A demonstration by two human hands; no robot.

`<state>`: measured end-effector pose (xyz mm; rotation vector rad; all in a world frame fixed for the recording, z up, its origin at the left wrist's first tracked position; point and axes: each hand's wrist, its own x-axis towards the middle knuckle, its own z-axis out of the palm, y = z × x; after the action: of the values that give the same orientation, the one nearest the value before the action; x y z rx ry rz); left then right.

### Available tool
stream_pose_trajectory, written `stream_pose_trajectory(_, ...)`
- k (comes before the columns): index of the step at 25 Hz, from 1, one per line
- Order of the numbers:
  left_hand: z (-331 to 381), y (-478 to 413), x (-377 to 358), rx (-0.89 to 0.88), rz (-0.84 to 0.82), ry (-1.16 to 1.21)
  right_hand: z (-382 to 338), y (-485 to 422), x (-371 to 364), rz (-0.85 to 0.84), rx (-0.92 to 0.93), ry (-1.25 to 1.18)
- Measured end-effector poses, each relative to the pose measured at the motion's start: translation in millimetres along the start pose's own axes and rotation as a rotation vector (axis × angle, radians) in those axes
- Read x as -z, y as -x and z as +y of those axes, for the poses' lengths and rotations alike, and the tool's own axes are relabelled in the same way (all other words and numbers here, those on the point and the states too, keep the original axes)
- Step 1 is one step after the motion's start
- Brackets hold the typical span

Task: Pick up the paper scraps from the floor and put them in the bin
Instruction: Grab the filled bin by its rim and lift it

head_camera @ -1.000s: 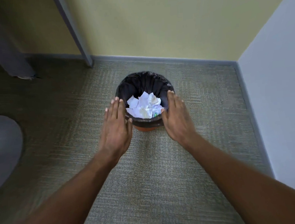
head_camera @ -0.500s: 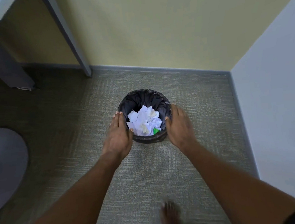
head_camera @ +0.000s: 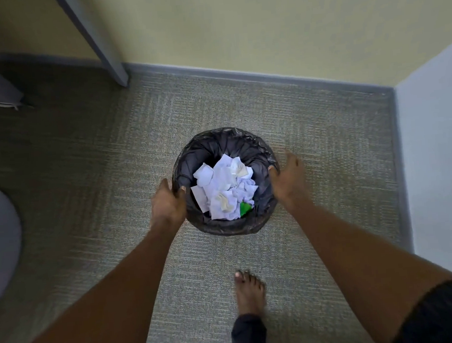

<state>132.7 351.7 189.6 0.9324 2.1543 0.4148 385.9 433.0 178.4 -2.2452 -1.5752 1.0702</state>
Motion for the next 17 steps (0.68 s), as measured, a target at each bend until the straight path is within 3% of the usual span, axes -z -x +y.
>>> stream_pose_trajectory(4, -7.1, -29.0, -20.7, 0.228, -0.037, 0.2, 15.2, -38.4, -11.6, -0.055, -0.204, -0.074)
stream_pose_trajectory(8, -27.6, -43.5, -39.9, 0.372, -0.073, 0.331, 23.8, -47.9, -24.7, -0.112, -0.228, -0.186)
stream_pose_trajectory(12, -11.5, -39.0, -42.2, 0.382, -0.037, 0.414, 27.5, -50.3, -23.0, -0.076, -0.205, -0.204)
stream_pose_trajectory(17, 23.3, -31.9, -39.6, 0.355, -0.047, 0.348, 32.8, -55.6, 15.6, -0.071, -0.23, -0.283)
